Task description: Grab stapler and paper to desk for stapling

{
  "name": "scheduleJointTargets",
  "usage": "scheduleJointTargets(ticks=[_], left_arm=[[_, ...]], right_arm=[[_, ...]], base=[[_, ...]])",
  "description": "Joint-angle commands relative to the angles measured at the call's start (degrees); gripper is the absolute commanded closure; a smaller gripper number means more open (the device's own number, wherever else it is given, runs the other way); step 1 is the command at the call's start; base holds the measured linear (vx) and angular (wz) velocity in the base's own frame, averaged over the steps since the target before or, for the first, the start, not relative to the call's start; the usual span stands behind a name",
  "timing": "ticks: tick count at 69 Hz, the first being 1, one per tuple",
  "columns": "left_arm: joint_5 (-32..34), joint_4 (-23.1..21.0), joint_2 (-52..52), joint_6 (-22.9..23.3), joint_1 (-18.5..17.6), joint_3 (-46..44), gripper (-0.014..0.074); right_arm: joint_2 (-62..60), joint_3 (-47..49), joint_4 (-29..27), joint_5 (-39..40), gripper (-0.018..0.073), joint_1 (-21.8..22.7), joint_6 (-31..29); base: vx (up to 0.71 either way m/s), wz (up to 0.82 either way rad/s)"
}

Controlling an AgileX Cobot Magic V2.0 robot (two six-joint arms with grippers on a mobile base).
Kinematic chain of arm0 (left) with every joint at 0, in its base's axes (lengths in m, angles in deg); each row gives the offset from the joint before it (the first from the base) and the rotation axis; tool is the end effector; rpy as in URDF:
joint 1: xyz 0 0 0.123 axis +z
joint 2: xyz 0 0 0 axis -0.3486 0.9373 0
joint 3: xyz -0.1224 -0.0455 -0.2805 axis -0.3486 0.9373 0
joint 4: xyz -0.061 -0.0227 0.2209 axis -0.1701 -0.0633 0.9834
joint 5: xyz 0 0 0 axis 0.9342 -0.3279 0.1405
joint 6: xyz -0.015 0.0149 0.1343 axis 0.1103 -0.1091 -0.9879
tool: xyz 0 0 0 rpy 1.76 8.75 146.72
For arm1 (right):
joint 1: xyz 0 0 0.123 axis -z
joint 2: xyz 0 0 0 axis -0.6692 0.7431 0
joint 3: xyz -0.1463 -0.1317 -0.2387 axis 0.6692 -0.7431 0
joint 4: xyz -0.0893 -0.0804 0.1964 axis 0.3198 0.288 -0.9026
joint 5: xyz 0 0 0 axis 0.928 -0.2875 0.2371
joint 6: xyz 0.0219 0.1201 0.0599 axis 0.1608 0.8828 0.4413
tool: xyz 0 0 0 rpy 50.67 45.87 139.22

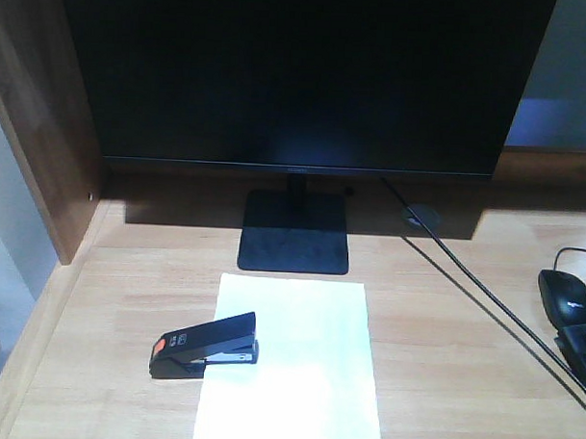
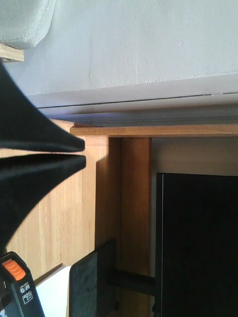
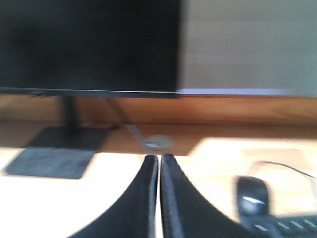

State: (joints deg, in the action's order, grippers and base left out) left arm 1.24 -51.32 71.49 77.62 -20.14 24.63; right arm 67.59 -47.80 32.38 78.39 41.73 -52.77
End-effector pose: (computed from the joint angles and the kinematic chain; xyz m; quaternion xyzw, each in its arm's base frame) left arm 0.0546 0.0001 0.1873 -0.0140 0.7365 -0.0109 0.6762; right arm 0.0684 0.0007 0.2235 0.0006 0.7443 0.0051 0.6679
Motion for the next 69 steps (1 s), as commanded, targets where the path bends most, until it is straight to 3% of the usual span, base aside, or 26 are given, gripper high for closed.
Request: scheduleJointTargets(ticks=[1, 16, 69], left_arm=[[3.93, -0.52, -0.92, 0.57, 0.04, 0.56, 0.0603], [3.89, -0.52, -0.92, 0.57, 0.04, 0.56, 0.0603], [3.54, -0.52, -0.86, 0.57, 0.04, 0.56, 0.0603]], right_arm=[[-3.0, -0.71, -0.1, 4.29, 0.0569, 2.89, 0.26], [-11.36, -6.9, 0.3, 4.54, 0.0569, 5.3, 0.57], [-11.14, -6.87, 1.76, 3.01, 0.0569, 5.3, 0.57]], base=[[0.0, 0.0], [0.0, 0.0], [0.0, 0.0]])
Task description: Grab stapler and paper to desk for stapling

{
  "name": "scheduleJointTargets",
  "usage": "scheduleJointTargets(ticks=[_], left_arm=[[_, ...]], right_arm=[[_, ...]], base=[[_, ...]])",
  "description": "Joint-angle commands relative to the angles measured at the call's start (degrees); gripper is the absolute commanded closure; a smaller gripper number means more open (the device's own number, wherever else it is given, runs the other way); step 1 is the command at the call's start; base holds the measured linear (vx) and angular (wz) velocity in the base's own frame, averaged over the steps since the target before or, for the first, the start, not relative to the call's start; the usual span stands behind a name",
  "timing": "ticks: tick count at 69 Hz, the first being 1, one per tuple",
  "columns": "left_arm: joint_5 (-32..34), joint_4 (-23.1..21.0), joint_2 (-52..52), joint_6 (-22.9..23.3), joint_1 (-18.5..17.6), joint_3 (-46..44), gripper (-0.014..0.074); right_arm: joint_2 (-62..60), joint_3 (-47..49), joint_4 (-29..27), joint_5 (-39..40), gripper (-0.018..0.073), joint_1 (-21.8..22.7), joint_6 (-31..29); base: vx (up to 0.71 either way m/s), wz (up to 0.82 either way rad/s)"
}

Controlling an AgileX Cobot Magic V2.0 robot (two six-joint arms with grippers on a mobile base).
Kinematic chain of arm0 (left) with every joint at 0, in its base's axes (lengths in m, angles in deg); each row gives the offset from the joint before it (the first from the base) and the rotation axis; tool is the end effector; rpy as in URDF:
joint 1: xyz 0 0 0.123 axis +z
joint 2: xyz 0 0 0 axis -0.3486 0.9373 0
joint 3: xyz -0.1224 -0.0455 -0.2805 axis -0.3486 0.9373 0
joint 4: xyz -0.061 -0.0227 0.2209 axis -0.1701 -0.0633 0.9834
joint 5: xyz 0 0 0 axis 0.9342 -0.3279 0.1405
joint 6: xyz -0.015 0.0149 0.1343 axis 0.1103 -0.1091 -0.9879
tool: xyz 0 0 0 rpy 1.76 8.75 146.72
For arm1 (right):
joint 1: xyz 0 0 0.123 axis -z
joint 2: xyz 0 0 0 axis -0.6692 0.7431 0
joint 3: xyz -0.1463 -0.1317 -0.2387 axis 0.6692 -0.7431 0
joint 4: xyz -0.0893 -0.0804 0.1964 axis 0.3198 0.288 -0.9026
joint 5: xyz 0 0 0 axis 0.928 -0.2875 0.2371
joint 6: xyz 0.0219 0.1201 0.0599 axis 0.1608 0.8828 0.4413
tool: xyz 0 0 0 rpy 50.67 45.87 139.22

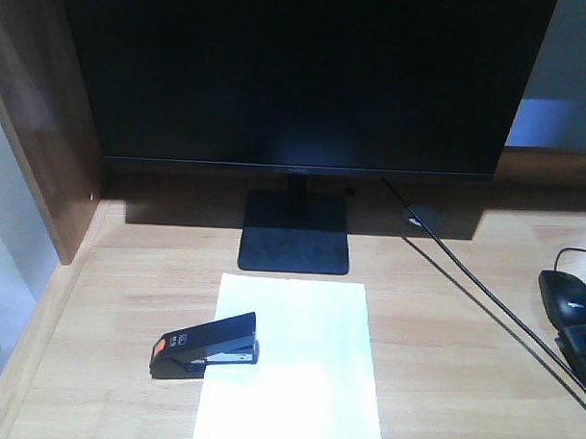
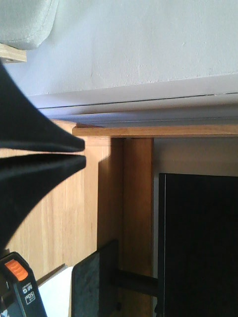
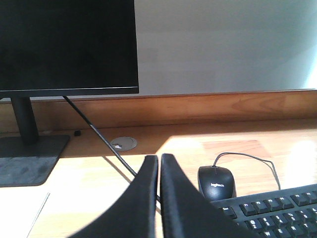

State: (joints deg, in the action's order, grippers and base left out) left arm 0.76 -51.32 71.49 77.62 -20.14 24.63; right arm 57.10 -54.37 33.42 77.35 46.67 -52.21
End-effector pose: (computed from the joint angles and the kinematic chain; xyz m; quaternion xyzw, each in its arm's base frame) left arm 0.0545 0.0000 0.1861 -0.0140 0.7393 -0.0109 0.6731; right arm 0.0550 -0.0044 0.1906 0.0296 0.7267 -0.0279 0.6858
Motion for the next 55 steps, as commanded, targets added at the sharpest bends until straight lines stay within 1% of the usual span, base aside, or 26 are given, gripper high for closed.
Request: scheduleJointTargets(ticks=[1, 55], left_arm=[[4.01, -0.52, -0.86, 0.57, 0.04, 0.56, 0.0603], [4.01, -0.52, -0.86, 0.57, 0.04, 0.56, 0.0603]], right_arm=[[-0.64, -0.29, 0.71, 4.05, 0.0569, 0.36, 0.0], [-0.64, -0.29, 0.71, 4.05, 0.0569, 0.36, 0.0]], base=[[0.0, 0.0], [0.0, 0.0]])
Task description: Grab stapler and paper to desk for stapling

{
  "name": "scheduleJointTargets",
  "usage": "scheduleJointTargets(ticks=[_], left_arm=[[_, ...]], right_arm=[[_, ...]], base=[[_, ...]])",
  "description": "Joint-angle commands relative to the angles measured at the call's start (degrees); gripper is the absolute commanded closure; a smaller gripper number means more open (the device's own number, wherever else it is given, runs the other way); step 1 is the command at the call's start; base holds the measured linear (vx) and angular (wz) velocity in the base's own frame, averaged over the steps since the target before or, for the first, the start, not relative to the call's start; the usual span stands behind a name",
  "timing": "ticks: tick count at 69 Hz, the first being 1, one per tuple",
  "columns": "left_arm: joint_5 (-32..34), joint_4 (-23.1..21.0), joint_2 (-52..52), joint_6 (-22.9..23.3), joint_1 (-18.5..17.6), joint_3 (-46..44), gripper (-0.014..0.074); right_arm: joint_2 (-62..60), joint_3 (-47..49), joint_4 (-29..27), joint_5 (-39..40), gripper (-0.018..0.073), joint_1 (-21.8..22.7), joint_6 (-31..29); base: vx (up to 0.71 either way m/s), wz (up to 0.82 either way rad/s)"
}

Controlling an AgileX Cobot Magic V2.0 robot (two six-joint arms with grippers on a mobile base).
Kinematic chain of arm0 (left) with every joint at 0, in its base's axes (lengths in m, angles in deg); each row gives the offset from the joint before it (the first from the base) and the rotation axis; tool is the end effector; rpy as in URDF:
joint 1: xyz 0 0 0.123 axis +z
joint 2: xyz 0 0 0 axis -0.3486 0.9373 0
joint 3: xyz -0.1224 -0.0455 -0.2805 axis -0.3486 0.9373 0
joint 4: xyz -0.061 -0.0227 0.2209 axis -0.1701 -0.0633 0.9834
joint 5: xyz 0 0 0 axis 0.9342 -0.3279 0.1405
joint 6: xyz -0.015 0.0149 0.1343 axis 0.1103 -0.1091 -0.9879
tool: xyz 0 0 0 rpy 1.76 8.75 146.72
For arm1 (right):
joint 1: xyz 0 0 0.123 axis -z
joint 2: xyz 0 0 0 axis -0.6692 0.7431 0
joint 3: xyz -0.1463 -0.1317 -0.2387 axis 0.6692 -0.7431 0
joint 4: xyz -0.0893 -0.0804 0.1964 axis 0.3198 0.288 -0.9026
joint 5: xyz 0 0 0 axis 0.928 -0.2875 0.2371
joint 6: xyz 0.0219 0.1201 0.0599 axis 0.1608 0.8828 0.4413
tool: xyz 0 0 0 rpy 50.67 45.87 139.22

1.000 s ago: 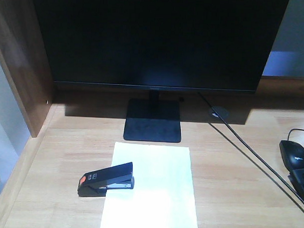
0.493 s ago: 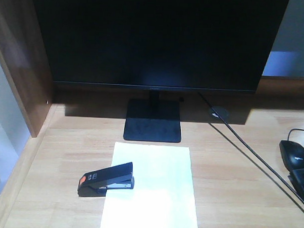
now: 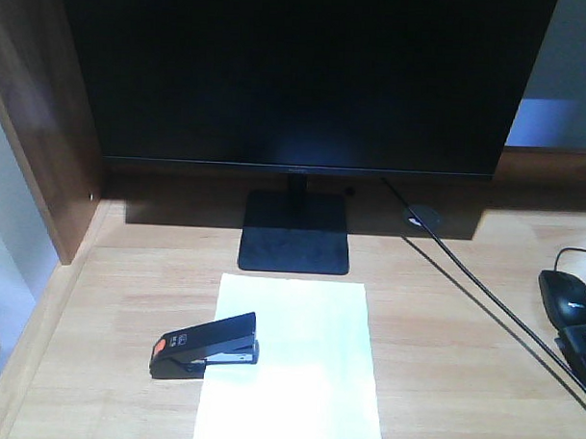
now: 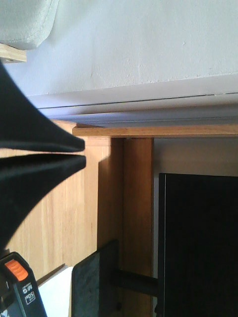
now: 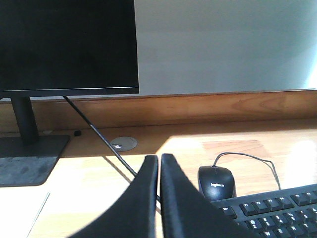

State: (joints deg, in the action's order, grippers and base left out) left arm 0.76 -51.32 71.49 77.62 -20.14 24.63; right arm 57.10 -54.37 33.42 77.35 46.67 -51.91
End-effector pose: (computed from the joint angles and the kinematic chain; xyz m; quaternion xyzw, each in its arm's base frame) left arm 0.0545 0.0000 0.1861 -0.0140 0.7393 -0.0109 0.6731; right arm 0.0550 -0.0044 0.1906 0.0315 0.7266 -0.0262 0.6859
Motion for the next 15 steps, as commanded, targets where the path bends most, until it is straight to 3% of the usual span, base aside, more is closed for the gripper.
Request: scheduleJointTargets(ticks=[1, 15], left_arm=[[4.01, -0.52, -0.86, 0.57, 0.04, 0.56, 0.0603], [4.01, -0.52, -0.86, 0.57, 0.04, 0.56, 0.0603]], right_arm=[[-0.64, -0.29, 0.71, 4.05, 0.0569, 0.36, -0.3], [-0.64, -0.29, 0.71, 4.05, 0.0569, 0.36, -0.3]], base=[[0.0, 0.0], [0.0, 0.0]])
